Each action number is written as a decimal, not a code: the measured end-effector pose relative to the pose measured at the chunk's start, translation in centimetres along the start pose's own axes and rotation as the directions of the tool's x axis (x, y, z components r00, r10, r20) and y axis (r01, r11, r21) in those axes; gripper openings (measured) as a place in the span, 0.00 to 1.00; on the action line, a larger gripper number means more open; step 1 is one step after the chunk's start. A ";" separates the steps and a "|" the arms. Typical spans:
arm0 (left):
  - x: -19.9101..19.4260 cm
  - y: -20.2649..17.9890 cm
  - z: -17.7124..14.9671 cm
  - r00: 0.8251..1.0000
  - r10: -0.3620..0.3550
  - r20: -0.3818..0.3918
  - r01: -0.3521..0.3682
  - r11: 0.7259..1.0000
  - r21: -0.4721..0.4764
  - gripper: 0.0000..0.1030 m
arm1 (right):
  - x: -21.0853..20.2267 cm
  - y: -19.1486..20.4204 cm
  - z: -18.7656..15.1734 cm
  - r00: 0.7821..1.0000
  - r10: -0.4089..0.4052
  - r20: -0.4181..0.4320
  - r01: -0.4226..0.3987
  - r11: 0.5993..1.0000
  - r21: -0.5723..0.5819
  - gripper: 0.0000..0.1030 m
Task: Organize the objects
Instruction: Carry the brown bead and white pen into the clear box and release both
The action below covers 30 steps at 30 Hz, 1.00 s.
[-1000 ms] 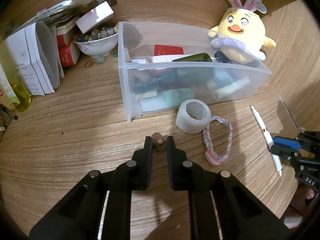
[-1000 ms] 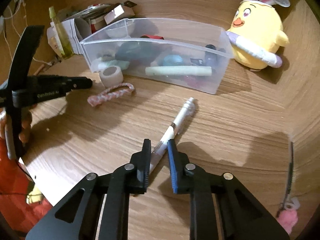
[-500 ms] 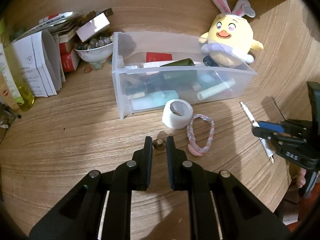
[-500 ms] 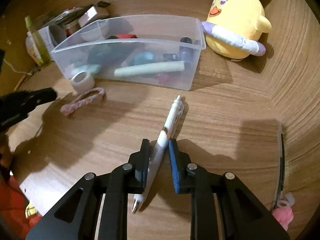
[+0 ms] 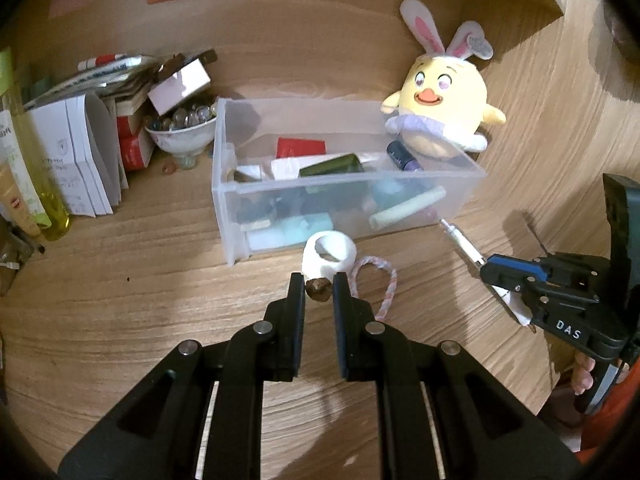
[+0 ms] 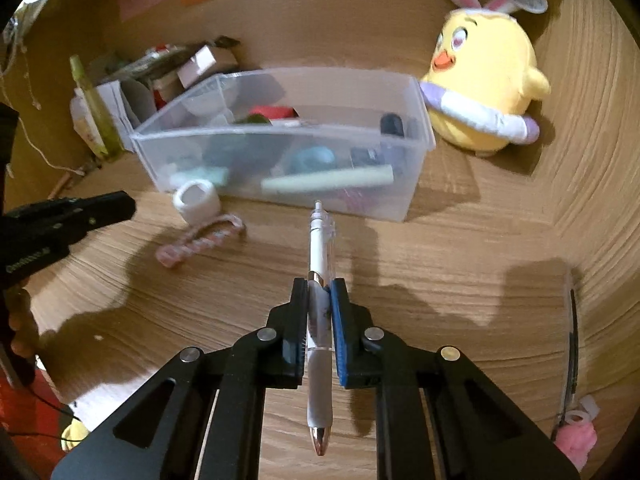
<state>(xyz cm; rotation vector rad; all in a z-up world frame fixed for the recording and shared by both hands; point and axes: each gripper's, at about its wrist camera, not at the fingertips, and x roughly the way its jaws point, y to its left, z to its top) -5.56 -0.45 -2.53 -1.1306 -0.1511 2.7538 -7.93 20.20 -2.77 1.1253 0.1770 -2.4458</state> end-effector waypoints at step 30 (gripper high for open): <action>-2.6 -0.6 6.6 0.987 0.029 0.161 -0.030 1.000 0.004 0.12 | -3.5 -1.0 7.0 0.977 -0.014 0.214 0.024 0.999 -0.044 0.10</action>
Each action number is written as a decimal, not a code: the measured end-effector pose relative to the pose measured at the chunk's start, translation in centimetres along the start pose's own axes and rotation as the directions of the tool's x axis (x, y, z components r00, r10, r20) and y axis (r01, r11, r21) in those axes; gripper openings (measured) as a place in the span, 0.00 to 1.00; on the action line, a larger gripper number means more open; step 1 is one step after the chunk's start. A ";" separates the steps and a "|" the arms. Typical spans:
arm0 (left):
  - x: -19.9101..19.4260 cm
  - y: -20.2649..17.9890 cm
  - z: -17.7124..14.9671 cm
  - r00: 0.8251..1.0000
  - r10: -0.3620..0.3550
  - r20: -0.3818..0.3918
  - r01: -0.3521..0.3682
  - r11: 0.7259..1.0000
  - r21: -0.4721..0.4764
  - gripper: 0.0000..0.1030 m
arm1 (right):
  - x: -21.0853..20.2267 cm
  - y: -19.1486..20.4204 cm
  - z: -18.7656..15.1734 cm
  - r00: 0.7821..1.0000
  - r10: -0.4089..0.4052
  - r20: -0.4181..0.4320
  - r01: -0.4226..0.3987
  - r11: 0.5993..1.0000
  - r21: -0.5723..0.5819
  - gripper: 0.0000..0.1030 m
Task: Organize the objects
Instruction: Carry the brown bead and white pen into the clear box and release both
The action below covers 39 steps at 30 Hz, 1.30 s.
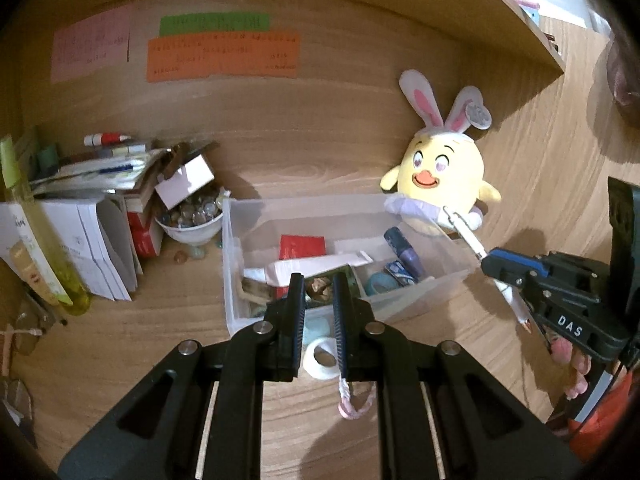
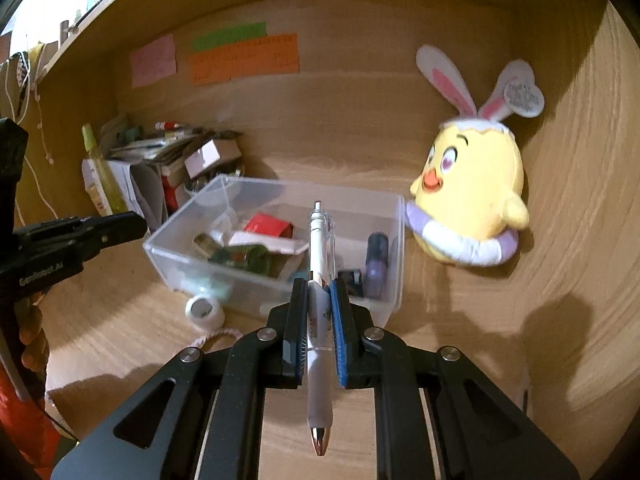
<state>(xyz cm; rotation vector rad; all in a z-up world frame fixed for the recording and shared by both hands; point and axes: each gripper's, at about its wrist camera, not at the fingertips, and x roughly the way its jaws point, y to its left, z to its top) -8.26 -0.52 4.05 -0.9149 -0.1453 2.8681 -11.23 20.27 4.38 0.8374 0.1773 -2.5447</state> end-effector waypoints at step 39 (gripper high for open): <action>9.6 2.6 0.3 0.982 0.031 -0.186 -0.035 0.999 -0.014 0.12 | 11.7 -0.2 2.8 0.989 0.068 -0.133 -0.071 0.997 -0.017 0.10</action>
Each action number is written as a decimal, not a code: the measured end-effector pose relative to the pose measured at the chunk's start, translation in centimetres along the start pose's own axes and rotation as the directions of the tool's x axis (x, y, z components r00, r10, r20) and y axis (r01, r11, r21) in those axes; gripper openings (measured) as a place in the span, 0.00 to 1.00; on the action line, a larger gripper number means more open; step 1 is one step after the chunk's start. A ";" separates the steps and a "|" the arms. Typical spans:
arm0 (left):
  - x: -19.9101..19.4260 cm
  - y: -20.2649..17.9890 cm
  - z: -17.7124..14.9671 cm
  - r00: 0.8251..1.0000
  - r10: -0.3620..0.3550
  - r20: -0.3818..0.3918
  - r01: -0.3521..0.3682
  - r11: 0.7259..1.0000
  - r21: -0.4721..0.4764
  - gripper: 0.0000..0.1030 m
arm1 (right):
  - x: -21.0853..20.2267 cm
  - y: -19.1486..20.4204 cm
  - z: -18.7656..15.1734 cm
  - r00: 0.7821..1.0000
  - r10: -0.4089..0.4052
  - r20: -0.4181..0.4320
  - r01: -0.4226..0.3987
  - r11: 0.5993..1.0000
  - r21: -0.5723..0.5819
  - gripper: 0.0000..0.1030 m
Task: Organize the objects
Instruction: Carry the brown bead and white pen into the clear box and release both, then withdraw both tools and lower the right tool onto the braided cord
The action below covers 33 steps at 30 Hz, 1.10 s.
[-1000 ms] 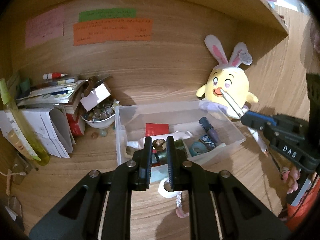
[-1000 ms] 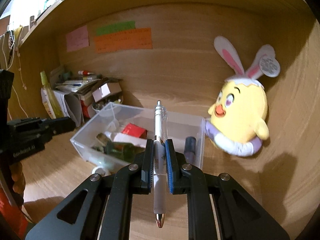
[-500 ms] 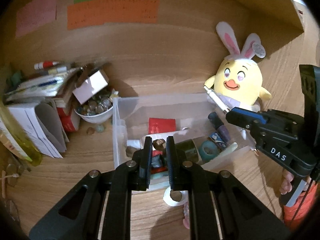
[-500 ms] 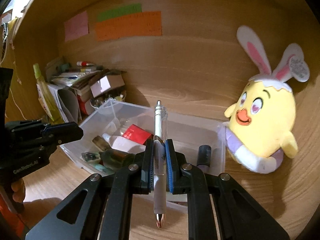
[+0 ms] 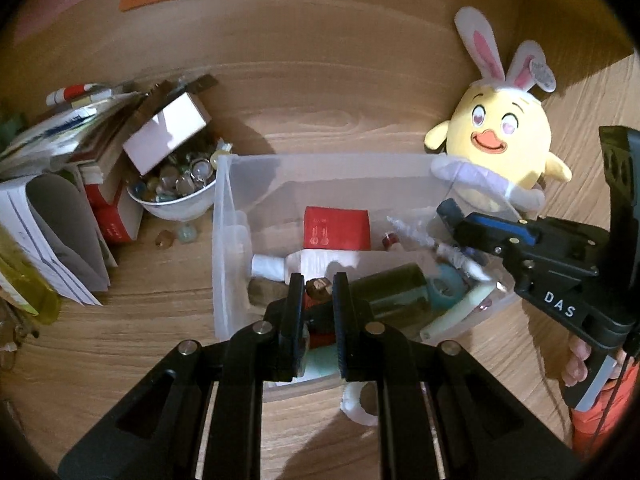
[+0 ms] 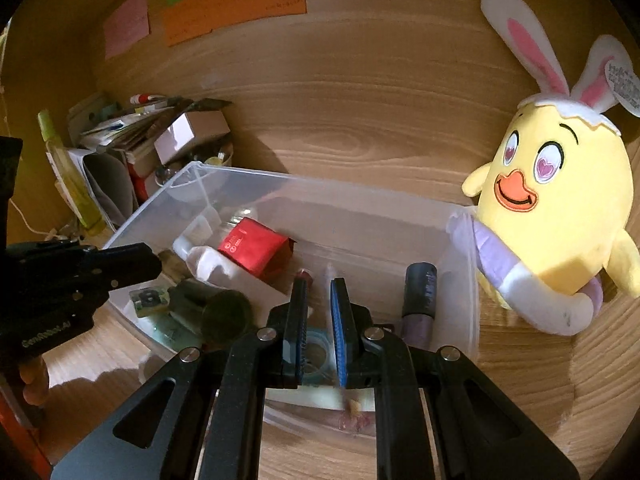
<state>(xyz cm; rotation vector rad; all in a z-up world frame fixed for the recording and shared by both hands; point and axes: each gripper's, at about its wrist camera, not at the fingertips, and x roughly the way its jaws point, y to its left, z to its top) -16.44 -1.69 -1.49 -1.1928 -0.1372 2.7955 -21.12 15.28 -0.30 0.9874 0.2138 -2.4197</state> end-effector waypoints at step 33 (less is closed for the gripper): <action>-6.9 0.4 -3.0 0.993 0.010 0.121 -0.013 1.000 0.018 0.81 | -7.1 4.2 -2.9 0.998 -0.018 0.063 0.021 0.999 -0.050 0.55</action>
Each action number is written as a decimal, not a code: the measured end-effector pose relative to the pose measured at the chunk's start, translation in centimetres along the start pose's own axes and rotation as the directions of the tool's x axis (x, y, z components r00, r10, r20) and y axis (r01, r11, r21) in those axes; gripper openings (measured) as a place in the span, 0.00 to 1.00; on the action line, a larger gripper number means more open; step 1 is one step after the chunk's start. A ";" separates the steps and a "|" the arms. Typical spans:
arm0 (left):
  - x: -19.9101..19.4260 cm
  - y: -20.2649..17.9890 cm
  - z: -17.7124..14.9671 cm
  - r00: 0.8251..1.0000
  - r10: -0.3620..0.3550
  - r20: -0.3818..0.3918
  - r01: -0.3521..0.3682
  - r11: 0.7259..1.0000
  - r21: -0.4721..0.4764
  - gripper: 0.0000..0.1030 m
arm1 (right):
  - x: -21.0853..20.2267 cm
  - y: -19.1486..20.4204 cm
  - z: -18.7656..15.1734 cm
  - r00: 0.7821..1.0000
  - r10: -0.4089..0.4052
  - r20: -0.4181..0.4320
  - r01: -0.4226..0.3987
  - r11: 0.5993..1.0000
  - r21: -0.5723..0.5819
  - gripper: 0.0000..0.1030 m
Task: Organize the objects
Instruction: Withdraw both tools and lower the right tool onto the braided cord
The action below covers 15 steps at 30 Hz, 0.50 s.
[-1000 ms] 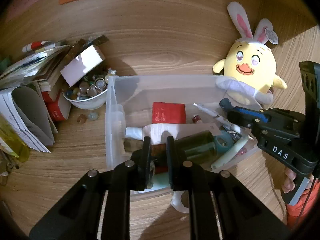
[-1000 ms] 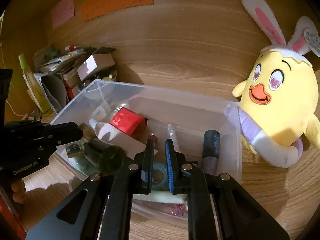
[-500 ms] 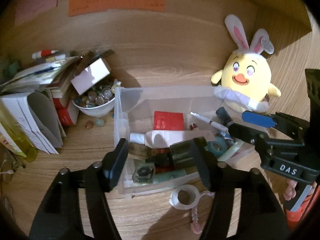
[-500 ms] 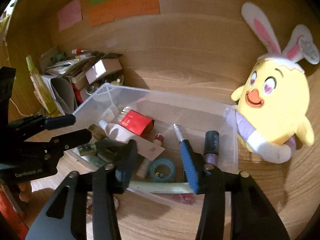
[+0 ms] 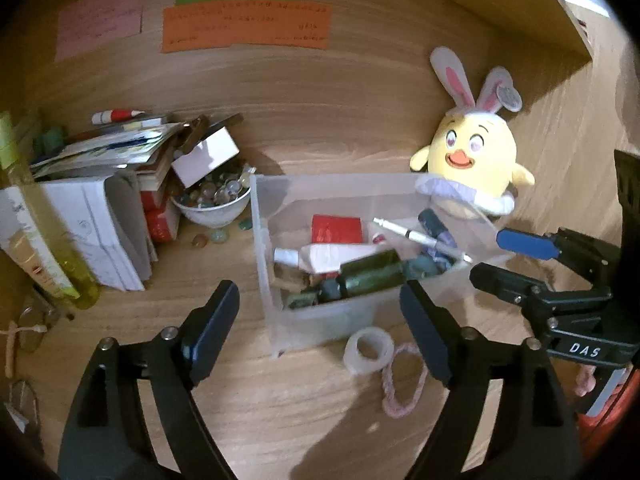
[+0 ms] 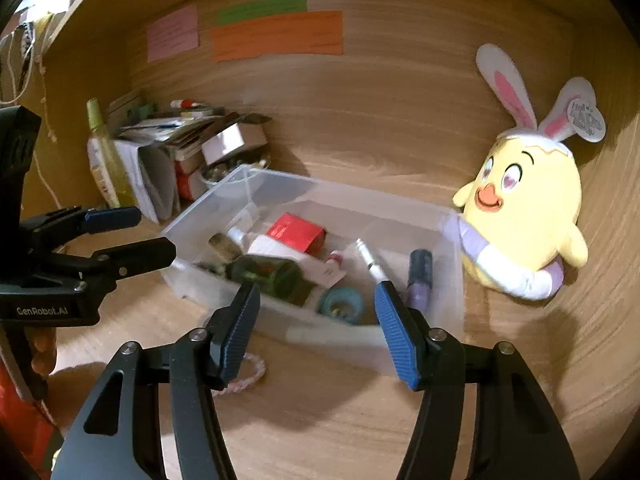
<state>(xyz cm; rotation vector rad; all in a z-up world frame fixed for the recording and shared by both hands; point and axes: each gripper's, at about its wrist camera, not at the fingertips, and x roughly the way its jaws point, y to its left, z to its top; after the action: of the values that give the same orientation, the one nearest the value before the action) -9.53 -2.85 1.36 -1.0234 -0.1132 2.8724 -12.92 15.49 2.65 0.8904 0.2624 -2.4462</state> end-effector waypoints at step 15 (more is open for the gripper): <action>1.2 1.1 -4.8 0.993 -0.002 -0.120 0.000 1.000 -0.023 0.81 | 4.0 3.0 -4.8 0.982 0.074 -0.175 -0.070 0.997 0.032 0.56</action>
<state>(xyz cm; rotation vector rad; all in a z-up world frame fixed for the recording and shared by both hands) -7.53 -3.60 -3.22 -1.1960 -0.1388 2.8064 -11.32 13.02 -3.66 1.1097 0.2571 -2.3121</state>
